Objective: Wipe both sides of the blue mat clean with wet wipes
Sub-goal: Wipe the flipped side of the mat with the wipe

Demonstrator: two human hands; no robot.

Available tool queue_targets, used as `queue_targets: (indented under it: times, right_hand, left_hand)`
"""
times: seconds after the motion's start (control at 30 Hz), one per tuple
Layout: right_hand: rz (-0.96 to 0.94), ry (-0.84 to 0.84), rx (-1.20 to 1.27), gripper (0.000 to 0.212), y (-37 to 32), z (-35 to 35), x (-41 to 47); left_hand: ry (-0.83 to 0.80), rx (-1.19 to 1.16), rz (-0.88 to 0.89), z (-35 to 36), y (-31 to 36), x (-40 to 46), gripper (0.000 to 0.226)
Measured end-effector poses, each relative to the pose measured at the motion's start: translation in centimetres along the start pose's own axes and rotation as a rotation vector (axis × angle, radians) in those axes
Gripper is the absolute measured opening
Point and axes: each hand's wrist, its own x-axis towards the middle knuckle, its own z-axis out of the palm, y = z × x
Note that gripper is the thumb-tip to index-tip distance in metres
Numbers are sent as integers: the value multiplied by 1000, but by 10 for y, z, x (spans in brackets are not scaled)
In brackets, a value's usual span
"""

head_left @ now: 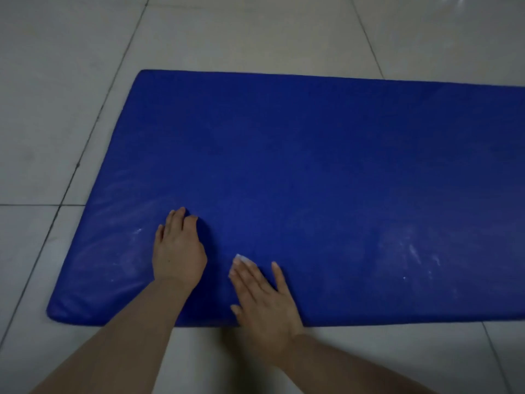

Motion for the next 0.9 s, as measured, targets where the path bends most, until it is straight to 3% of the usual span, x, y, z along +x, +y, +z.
queue_targets:
  times: [0.13,0.27,0.33,0.4,0.47,0.53,0.63,0.7,0.77,0.83,0.9]
  right_hand:
    - [196,-9,13,56,78,-2,-37]
    - [478,-46,19,70,144,-10,-69]
    - [655,-20,-31,66,174,-12,-80]
    - [867,-112,12,62,200,-18,-87]
    - [972,-95,37,60,209,-23,-89]
    - [924,-33,53,59,201,-21,-90]
    - [624,102,21,59,160,-4,-92]
    - [365,107,10,45,128,5,-89]
    - [172,135,-15,56,114,12,-87]
    - [104,175,-67,69,122,21,-92]
    - [85,188,-100,63,146,23,-105]
  left_hand:
    - [-25,-44,178,5,48,-5,48]
    - [-111,-74,336,17,105,-27,53]
    - [-141,-19,377,29,113,-35,54]
    - [-162,15,397,34,113,-37,51]
    - [-127,67,433,42,106,-38,51]
    - [-99,79,450,43,104,-38,45]
    - [-104,0,416,41,129,-24,45]
    - [-72,-47,463,43,160,-11,43]
    - [-92,-151,489,49,200,-6,42]
    - [-108,-183,478,60,232,-10,45]
    - [-81,-145,461,71,243,-15,47]
